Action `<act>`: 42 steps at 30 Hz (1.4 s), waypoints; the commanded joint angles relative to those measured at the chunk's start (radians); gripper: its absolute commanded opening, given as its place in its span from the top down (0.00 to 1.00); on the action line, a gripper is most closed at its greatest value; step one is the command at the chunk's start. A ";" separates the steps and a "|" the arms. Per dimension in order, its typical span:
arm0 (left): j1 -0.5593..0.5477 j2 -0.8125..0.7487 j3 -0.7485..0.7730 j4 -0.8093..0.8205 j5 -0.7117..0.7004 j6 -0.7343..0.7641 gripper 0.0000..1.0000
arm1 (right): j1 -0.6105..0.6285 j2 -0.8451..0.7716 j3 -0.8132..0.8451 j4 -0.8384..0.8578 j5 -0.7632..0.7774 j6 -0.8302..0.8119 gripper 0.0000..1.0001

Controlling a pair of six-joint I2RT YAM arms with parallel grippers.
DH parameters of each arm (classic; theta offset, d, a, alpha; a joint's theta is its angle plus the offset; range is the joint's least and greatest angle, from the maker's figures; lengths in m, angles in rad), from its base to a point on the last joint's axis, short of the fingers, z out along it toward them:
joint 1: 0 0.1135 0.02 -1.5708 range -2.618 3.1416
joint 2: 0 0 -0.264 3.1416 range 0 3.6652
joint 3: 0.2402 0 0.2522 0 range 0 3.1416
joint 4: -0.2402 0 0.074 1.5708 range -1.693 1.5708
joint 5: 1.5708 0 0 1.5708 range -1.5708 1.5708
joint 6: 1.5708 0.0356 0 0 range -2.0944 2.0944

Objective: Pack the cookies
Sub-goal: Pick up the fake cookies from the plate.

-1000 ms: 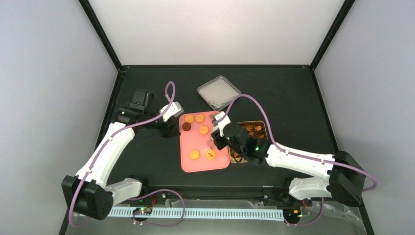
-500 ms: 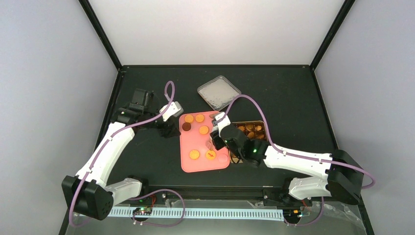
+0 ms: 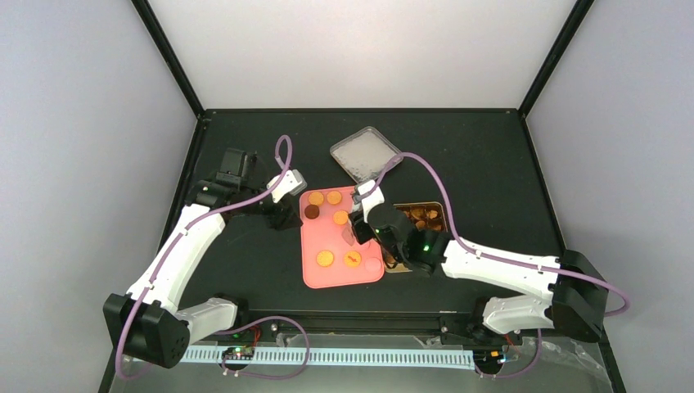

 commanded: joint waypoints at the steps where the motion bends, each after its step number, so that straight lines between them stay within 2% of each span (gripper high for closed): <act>1: 0.011 -0.006 -0.007 0.007 0.022 0.015 0.33 | 0.004 0.002 0.045 0.038 0.049 -0.014 0.62; 17: 0.027 -0.011 -0.002 0.002 0.051 0.029 0.35 | 0.004 0.073 -0.004 0.035 0.103 0.023 0.63; 32: 0.028 -0.005 0.003 0.000 0.068 0.036 0.34 | 0.004 0.001 -0.080 -0.004 0.050 0.139 0.63; 40: 0.029 -0.005 0.000 -0.003 0.064 0.037 0.35 | 0.004 -0.021 -0.069 -0.028 0.080 0.124 0.73; 42: 0.030 -0.005 0.000 -0.004 0.064 0.038 0.35 | 0.004 -0.025 -0.059 -0.044 0.079 0.117 0.72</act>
